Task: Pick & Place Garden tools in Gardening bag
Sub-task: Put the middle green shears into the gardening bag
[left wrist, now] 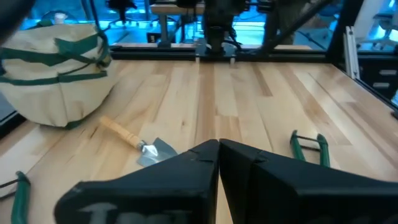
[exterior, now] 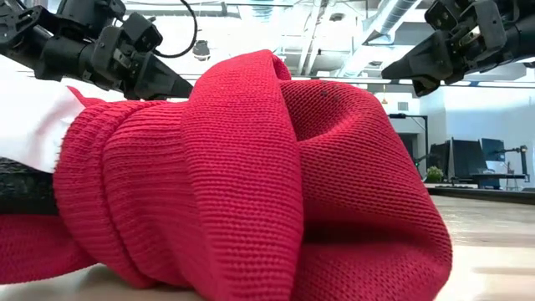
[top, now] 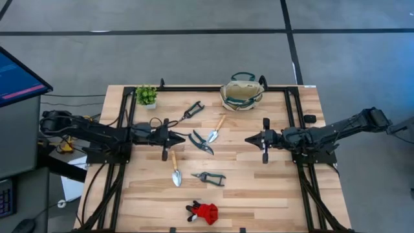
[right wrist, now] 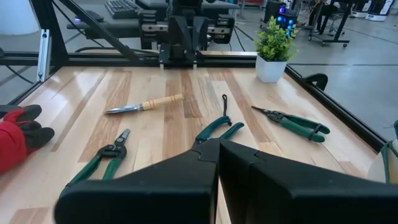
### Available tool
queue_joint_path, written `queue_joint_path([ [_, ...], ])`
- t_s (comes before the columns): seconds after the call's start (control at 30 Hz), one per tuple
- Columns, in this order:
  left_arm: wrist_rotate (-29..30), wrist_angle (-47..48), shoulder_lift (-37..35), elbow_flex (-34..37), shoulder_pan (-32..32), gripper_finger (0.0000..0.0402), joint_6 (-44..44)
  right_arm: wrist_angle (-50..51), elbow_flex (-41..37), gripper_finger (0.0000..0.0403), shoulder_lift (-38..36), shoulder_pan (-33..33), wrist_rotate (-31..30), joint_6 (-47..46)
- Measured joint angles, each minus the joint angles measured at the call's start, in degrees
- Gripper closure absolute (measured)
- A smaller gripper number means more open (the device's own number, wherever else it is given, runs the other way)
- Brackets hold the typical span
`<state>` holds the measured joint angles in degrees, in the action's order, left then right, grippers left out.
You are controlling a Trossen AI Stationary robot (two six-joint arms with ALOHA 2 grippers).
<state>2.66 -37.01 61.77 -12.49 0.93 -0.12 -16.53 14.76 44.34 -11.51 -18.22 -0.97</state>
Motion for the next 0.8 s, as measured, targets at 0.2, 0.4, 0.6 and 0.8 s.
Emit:
queue_joint_path([
  [0.2, -0.02, -0.44, 0.23, 0.0, 0.0, 0.04, 0.26, 0.0, 0.0, 0.0402, 0.0, 0.0, 0.15, -0.09],
  [0.4, -0.02, -0.55, 0.23, -0.03, 0.0, 0.04, 0.3, 0.0, 0.0, 0.0402, 0.0, 0.0, 0.13, -0.09],
  [0.6, -2.76, -0.51, 0.23, -2.54, 0.0, 0.04, 3.32, -0.07, 0.0, 0.0402, 0.0, 0.0, 0.13, -0.09],
  [0.8, -2.93, 7.6, 0.55, -5.49, 0.0, 0.04, 8.18, -0.13, 0.0, 0.0402, -0.01, 0.0, 0.13, -0.09],
])
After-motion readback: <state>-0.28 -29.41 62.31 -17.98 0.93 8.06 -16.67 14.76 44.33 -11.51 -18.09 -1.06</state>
